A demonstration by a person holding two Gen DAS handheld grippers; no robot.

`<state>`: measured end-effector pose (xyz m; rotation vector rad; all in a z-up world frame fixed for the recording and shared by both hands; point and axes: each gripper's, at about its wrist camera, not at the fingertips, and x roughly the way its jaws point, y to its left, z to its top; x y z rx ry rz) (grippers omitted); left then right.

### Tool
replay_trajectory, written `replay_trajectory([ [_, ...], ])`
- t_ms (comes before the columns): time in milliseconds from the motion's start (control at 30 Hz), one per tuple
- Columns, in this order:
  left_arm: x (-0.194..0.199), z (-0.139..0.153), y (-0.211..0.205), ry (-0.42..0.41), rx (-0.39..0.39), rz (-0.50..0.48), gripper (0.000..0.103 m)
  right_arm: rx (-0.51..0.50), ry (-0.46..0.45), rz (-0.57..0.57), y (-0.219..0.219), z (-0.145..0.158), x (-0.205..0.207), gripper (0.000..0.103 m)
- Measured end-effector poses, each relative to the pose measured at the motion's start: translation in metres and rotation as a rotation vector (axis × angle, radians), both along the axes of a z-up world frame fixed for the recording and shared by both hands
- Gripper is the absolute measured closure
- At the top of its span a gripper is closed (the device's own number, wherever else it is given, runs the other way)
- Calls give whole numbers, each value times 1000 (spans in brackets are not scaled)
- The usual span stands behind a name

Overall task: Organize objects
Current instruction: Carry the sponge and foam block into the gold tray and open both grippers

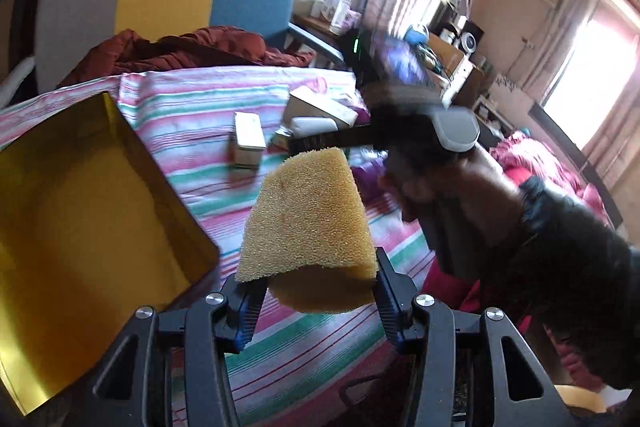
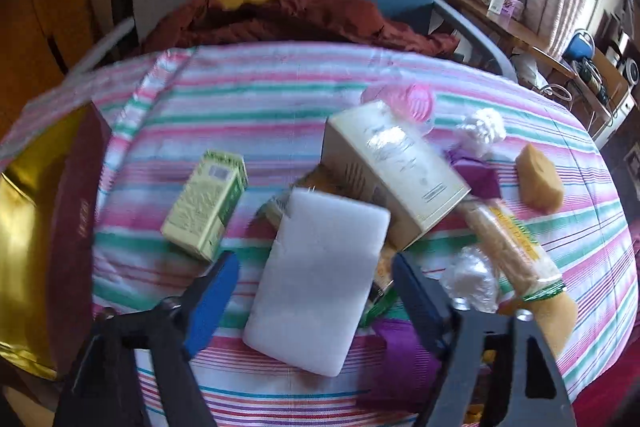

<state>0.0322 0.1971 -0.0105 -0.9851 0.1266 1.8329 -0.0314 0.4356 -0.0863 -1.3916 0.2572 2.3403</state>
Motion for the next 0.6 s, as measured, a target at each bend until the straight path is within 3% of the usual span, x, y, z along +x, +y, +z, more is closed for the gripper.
replay_trajectory([
  [133,-9,9,-21,-7,36,52,53,16,12,-3,-3,1,9,46],
  [300,-21,19,-56,-5,66,151,52,-26,117,29,-12,37,25,46],
  [600,-54,17,-140,40,15,414,52,-133,249,241,-86,87,3,46],
])
